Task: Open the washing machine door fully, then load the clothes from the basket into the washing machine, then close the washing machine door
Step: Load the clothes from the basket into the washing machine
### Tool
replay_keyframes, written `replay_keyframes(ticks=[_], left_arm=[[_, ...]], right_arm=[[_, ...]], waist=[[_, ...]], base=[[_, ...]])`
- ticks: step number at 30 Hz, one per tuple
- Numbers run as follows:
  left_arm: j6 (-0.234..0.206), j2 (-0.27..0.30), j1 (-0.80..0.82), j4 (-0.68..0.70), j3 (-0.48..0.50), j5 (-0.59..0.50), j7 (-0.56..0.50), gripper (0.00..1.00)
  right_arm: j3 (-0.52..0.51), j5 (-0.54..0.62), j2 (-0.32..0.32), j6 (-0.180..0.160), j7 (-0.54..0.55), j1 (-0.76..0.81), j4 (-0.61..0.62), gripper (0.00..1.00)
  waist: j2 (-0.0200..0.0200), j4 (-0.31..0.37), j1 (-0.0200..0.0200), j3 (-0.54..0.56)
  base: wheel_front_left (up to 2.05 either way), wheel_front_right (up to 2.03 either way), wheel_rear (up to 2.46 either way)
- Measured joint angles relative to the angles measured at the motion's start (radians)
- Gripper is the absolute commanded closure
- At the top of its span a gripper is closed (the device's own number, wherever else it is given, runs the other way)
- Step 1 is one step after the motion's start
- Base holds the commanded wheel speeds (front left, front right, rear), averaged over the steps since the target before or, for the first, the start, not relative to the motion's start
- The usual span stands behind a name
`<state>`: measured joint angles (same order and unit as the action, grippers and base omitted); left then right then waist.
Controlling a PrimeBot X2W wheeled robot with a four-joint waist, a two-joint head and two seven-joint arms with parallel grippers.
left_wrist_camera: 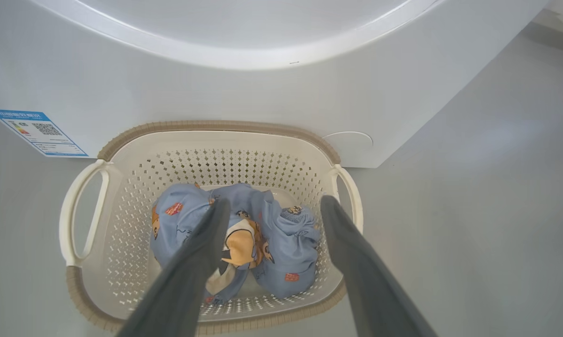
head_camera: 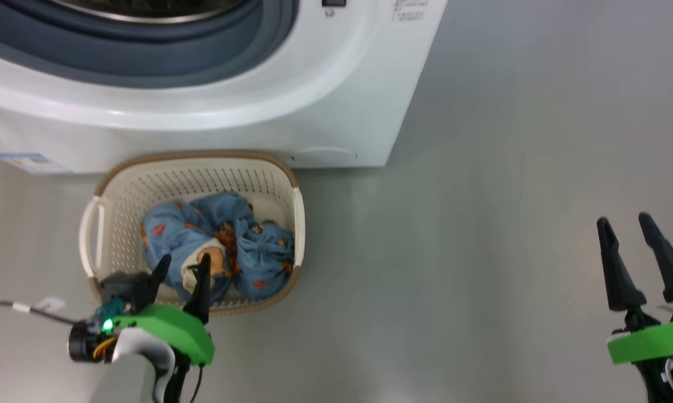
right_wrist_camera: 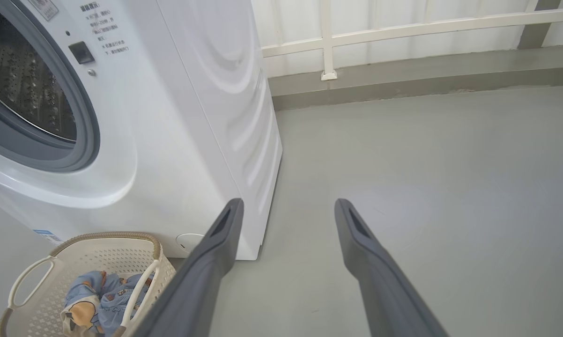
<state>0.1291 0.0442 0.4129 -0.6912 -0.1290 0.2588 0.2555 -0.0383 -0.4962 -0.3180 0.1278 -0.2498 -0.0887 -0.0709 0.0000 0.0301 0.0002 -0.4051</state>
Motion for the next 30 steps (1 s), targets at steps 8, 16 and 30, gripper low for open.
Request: replay_keyframes(ticks=[8, 16, 30], left_arm=[[0.0, -0.002, 0.145, -0.148, -0.082, 0.014, 0.0, 0.0], [0.0, 0.005, 0.248, -0.248, -0.148, 0.052, 0.0, 0.0], [0.0, 0.053, 0.389, -0.347, -0.174, 0.075, 0.0, 0.0]], right_arm=[[0.016, -0.007, 0.0, 0.0, 0.0, -0.075, 0.022, 0.0], [0.029, -0.008, 0.005, 0.0, 0.0, -0.119, 0.033, 0.0], [0.054, -0.01, 0.027, 0.0, 0.0, -0.192, 0.051, 0.0]], waist=[[0.0, 0.014, 0.0, -0.113], [0.0, 0.04, 0.0, -0.207], [0.0, 0.105, -0.0001, -0.336]], base=[[0.0, 0.0, 0.0], [0.0, 0.0, 0.0], [0.0, 0.0, 0.0]])
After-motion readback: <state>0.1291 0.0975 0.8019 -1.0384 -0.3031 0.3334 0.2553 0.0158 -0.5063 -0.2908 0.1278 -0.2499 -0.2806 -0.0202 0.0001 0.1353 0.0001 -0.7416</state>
